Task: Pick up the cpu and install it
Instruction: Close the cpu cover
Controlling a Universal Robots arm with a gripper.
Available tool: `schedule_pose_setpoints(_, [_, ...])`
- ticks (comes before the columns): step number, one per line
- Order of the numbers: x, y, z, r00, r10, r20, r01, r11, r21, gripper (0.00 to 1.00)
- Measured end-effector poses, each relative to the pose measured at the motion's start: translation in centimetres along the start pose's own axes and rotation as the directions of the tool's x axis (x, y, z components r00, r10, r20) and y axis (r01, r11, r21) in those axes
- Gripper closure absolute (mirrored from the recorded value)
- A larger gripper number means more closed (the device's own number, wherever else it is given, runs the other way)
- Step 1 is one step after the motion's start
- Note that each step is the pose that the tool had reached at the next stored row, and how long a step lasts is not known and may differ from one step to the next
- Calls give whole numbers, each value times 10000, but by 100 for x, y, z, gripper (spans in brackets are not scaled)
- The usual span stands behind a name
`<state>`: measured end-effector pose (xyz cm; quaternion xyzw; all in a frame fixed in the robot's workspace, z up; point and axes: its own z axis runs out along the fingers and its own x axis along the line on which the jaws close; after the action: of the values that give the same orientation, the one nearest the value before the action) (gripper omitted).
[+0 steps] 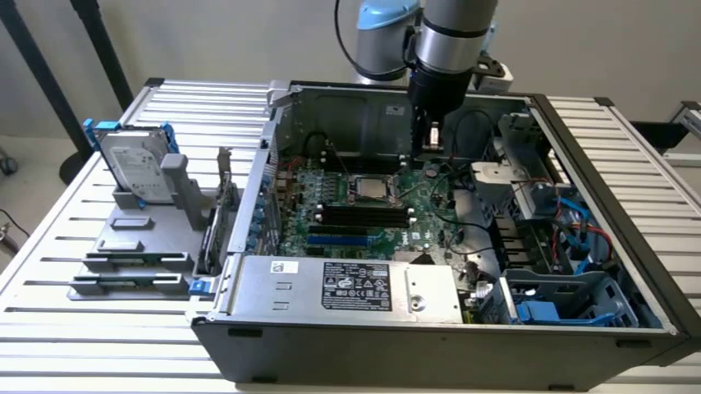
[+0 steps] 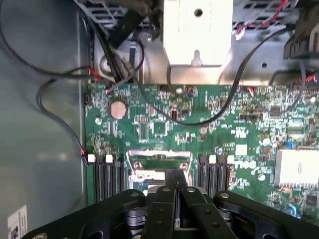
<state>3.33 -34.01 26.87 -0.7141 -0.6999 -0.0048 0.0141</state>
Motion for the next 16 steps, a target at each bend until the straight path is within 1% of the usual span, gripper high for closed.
schedule_pose_setpoints(5, [4,182,-2,10000,-16,-4,16,10000,26,89])
schedule_pose_setpoints(6, [5,205,-1,10000,-17,-4,17,10000,44,89])
schedule_pose_setpoints(9, [6,260,18,10000,-27,-3,27,9999,119,89])
schedule_pose_setpoints(13, [11,309,41,10000,-66,-4,67,9998,187,89])
schedule_pose_setpoints(14, [14,322,43,10000,-74,-8,74,9998,211,89])
schedule_pose_setpoints(16, [30,338,51,10000,-92,-32,92,9997,229,89])
